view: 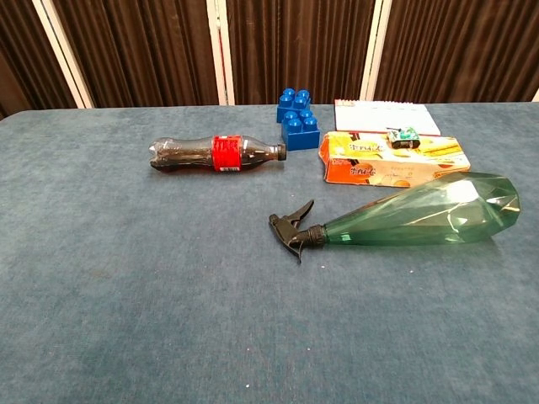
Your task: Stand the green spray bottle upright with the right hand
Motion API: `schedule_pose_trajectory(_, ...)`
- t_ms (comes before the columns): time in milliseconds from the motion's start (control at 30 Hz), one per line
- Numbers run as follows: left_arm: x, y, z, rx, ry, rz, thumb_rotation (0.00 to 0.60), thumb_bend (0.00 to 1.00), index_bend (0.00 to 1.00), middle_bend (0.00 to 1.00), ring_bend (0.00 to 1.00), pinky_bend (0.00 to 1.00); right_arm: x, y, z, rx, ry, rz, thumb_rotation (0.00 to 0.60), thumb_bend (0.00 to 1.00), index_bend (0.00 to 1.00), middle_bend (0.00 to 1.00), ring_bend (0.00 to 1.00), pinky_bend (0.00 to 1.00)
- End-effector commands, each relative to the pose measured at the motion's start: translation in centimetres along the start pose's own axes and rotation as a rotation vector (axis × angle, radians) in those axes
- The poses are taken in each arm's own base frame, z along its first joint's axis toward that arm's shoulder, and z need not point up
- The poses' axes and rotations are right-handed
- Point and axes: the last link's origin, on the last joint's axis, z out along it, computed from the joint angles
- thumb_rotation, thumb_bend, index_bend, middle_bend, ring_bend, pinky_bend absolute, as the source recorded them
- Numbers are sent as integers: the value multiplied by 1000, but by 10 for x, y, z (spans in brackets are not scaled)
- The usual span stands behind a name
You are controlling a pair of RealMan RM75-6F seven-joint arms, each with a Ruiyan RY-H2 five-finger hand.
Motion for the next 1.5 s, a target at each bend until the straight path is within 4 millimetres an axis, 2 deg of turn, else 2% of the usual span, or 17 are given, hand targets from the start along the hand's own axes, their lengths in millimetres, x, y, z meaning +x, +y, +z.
schedule_pose_trajectory(33,1,1,0,-4,7,-3,600,0,0,0,0,6,-8,-46,21,82,0,-111,600,234,0,0,0,0)
schedule_pose_trajectory(333,-4,-4,6,19,-22,6,600,0,0,0,0,5,-1,-107,47,130,23,-244,600,234,3,0,0,0)
schedule_pose_trajectory(633,-4,-4,5,26,-18,1,600,0,0,0,0,6,-14,-150,79,175,26,-315,600,234,82,0,0,0)
schedule_pose_trajectory(900,-5,-8,8,50,-30,0,600,0,0,0,0,5,-31,-183,94,237,17,-390,600,234,112,0,0,0)
schedule_pose_trajectory(1200,-7,-11,12,71,-40,-1,600,0,0,0,0,5,-61,-197,113,281,-48,-476,600,234,149,0,0,0)
schedule_pose_trajectory(1500,-9,-16,17,99,-51,-2,600,0,0,0,0,5,-63,-183,136,275,-55,-504,600,234,182,0,0,0)
